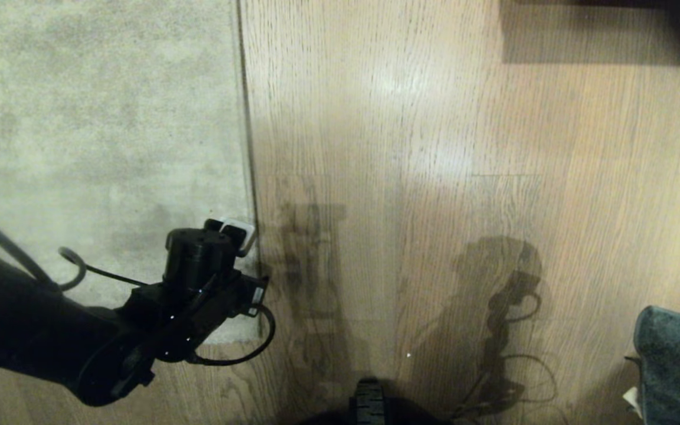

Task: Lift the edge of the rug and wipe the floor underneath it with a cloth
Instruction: Lift up the carpet

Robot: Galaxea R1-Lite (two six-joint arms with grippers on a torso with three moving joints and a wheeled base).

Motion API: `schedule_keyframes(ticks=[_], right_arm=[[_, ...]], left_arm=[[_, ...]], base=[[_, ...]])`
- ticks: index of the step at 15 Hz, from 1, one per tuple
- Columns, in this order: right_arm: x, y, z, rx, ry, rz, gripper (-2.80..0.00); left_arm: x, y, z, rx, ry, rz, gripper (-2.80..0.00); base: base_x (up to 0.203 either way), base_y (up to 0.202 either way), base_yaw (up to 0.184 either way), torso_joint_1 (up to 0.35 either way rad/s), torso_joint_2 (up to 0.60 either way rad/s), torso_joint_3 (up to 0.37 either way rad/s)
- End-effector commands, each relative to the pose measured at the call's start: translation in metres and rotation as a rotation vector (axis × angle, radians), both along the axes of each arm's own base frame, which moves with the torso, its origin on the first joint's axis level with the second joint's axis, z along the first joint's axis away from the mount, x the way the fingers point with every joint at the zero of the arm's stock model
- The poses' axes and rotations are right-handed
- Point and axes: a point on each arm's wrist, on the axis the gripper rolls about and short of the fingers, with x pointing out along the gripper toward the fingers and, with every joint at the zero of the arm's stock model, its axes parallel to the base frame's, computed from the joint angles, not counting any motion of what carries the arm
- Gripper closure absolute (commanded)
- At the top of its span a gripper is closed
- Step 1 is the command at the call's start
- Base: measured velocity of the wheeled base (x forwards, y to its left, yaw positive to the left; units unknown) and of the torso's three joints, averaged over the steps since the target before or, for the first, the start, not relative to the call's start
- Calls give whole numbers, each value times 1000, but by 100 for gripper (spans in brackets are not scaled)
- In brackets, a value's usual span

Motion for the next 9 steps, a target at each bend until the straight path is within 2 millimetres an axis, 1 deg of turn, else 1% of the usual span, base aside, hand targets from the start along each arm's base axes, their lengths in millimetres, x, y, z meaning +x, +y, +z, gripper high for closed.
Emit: schedule_keyframes(ticks=[1,9], right_arm=[[0,0,0,0,-1,1,0],[0,0,0,0,-1,1,0]], left_arm=[[7,-4,-8,19,6,18,-280],[34,-15,-21,116,-11,84,-280]], base=[[0,0,0,0,0,0],[0,0,0,0,0,0]])
